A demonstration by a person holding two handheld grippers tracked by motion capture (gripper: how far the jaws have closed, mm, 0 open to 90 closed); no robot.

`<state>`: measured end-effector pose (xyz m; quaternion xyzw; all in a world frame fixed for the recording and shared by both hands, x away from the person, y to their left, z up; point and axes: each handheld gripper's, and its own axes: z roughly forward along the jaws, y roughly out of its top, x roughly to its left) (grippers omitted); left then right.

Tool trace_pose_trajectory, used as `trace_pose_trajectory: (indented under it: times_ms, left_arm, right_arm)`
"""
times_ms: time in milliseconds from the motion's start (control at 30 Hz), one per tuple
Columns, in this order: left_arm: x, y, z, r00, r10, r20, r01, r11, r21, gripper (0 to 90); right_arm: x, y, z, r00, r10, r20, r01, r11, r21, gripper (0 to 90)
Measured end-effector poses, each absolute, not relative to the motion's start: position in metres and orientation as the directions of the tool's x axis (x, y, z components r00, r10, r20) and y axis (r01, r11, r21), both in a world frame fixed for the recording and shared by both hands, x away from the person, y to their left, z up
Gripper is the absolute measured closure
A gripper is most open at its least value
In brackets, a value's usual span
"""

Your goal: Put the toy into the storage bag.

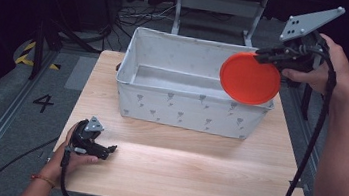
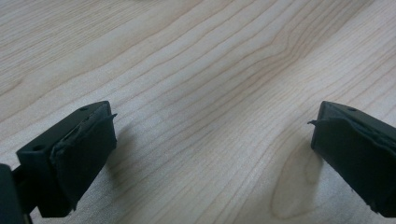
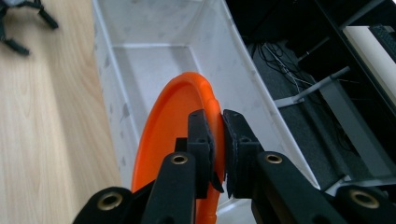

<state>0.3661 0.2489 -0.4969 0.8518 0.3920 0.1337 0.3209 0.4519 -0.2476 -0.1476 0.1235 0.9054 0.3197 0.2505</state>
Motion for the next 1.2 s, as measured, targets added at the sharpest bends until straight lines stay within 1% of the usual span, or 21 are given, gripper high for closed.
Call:
trace_pose_trajectory:
  times_ms: [267, 400, 600, 767, 1200]
  left_arm:
    - [0.366, 0.248, -0.497, 0.657, 0.753, -0.028, 0.584, -0.485, 0.651, 0.2]
    - [0.367, 0.249, -0.497, 0.659, 0.752, -0.026, 0.582, -0.488, 0.65, 0.2]
    - [0.366, 0.249, -0.497, 0.659, 0.752, -0.026, 0.582, -0.488, 0.65, 0.2]
    - [0.366, 0.249, -0.497, 0.658, 0.753, -0.019, 0.58, -0.491, 0.65, 0.4]
    - [0.366, 0.249, -0.497, 0.656, 0.754, -0.018, 0.581, -0.49, 0.65, 0.5]
  right_arm:
    - [0.484, -0.242, -0.161, -0.837, 0.39, -0.384, 0.102, 0.799, 0.592, 82.3]
    - [0.499, -0.244, -0.169, -0.842, 0.409, -0.352, 0.122, 0.78, 0.613, 82.4]
    - [0.515, -0.248, -0.184, -0.844, 0.428, -0.324, 0.155, 0.772, 0.616, 82.4]
    - [0.52, -0.245, -0.201, -0.862, 0.407, -0.304, 0.171, 0.795, 0.582, 82.4]
    - [0.517, -0.24, -0.248, -0.9, 0.347, -0.264, 0.173, 0.84, 0.514, 82.3]
